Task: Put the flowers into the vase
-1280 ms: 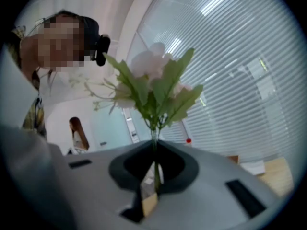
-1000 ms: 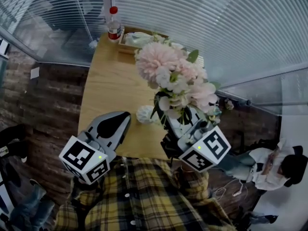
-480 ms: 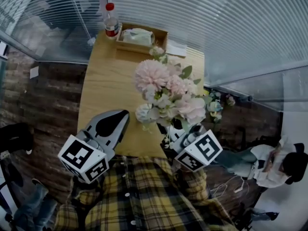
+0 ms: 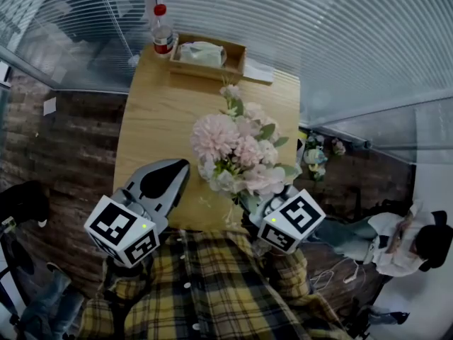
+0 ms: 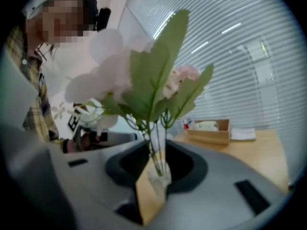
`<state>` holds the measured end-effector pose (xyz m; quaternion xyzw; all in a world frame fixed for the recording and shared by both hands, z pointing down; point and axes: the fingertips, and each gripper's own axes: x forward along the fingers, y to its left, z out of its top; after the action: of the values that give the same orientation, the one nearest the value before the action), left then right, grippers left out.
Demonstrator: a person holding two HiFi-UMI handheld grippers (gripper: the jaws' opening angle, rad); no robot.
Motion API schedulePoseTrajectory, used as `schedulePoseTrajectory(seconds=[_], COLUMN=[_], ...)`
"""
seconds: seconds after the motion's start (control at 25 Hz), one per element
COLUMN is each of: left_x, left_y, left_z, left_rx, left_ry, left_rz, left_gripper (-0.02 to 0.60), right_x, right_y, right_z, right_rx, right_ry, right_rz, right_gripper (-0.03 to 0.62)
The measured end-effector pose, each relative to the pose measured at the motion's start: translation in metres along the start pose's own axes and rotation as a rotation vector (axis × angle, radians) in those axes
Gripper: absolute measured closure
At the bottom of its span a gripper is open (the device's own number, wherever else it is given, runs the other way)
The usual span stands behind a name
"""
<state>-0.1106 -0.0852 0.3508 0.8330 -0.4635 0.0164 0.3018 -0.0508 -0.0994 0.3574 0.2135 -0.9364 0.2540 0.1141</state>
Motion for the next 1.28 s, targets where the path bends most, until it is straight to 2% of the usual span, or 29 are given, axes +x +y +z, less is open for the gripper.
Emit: schedulePoseTrajectory(seconds=[0.2,0.44,0.76,1.08,1.28], left_x=[-0.001,-0.003,-0.012,-0.016,-0.017], left_y=[0.002,0.003,0.004,0.008,0.009], left_z=[0.000,-0.001,-0.003,-0.003,-0.004], left_rx=[0.001,0.001,-0.001,-0.004,-0.006], left_ry=[0.001,0.001,-0.007,-0.017,-0.018], left_rz=[0.000,0.004,0.016,0.023,0.023], left_gripper=[0.571,0.571,0.571,0.571,0.571], right_x=[0.005,0.005,-0.004,-0.013,-0.017], right_y=[0.003,0.004,0.006,0.006,0.006], right_z=[-0.016,-0.028,-0.033,-0.038,-0.045], right_rx=[-0.022,-0.069,-0.115,-0.115,-0.079], right_ry=[0.100,0.164,0.200,0.244,0.264], right_rz=[-0.001,-0.041,-0.106,-0.151,-0.152], right_gripper=[0.473,0.422,0.421,0.421,0.421])
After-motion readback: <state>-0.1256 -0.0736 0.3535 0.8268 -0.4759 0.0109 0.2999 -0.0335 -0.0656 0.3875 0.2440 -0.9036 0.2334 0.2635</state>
